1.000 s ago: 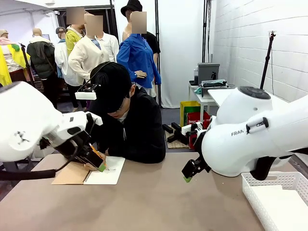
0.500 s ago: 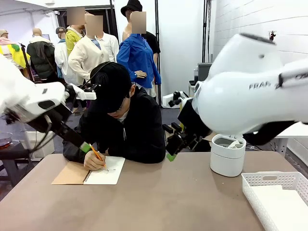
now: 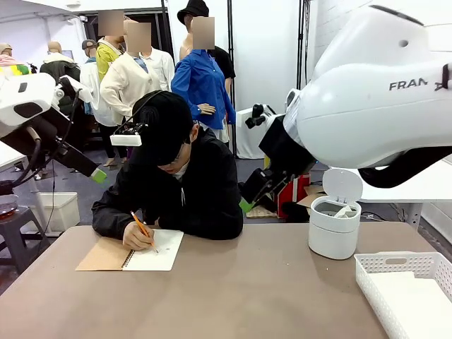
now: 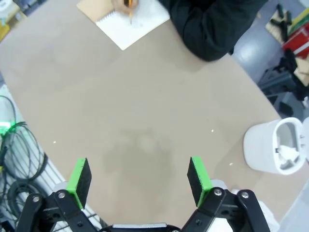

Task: Sort the paper based on its condition.
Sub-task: If a person hands you a paper, place it in the Organizing basket , and if it's crumpled, put it in the Trash can.

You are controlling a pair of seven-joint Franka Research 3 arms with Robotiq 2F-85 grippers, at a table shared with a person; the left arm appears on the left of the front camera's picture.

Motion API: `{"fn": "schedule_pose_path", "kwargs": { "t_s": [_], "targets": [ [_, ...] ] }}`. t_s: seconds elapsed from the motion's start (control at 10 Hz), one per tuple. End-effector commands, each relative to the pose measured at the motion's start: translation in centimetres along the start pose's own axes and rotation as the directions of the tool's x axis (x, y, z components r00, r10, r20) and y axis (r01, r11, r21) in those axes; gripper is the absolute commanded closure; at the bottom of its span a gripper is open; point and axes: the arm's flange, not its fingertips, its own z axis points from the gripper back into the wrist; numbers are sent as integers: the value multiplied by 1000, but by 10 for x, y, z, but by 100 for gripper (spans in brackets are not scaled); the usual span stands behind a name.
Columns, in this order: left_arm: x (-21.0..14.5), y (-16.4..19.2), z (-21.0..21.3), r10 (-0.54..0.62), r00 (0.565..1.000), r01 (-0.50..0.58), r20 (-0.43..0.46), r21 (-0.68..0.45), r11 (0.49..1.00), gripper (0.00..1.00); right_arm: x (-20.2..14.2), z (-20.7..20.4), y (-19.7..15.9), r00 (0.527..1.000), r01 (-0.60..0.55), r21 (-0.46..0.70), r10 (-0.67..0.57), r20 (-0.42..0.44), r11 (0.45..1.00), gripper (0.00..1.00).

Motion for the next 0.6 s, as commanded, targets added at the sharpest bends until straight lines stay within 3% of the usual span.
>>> {"fn": "schedule_pose_path", "kwargs": {
  "t_s": [0.0, 0.3, 0.5],
  "targets": [
    [0, -3, -5, -5, 1000, 5, -11, -8, 1000, 0, -2, -7, 1, 1000, 10, 6, -10, -25, 1000, 0],
    [0, -3, -5, -5, 1000, 5, -11, -8, 1000, 0, -1, 0, 0, 1000, -1, -2, 1, -5, 1000, 0],
    [0, 14, 0, -59, 998, 61, 28, -60, 996, 0, 18, 1, -13, 998, 69, 168, -67, -14, 983, 0]
  ]
}}
